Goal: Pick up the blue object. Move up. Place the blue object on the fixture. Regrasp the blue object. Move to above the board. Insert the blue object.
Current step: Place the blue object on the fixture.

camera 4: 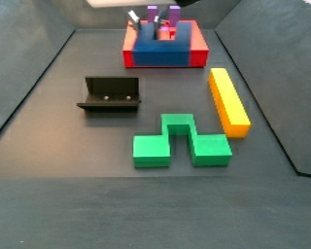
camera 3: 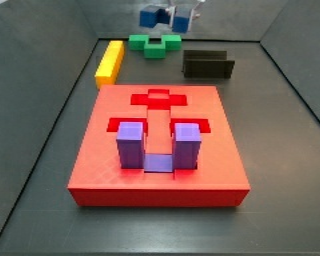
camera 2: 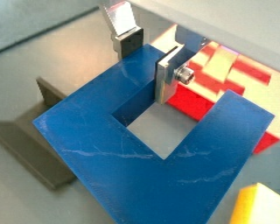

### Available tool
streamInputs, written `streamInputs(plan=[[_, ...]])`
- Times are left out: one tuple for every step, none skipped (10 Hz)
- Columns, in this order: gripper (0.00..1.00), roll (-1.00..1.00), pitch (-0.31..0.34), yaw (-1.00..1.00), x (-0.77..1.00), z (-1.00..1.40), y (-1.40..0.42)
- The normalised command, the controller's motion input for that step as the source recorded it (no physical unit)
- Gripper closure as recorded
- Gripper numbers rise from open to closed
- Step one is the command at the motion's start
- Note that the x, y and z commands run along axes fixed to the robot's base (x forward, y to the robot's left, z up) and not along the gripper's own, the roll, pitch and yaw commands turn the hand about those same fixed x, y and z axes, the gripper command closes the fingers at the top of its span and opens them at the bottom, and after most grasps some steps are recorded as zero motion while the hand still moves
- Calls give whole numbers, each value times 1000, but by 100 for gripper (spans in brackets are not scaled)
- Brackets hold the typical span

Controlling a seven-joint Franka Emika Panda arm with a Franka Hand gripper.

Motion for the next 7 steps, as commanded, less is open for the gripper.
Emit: streamInputs(plan=[[100,-954,-86,-349,771,80,66],[100,-983,-411,-354,669,0,186],[100,-963,-491,-329,671,-37,229],[100,-929,-500,-306,689,-66,217],[100,-877,-500,-206,703,-103,214],[100,-823,-289,0,606,-111,143],[100,-749,-146,169,560,-111,123]])
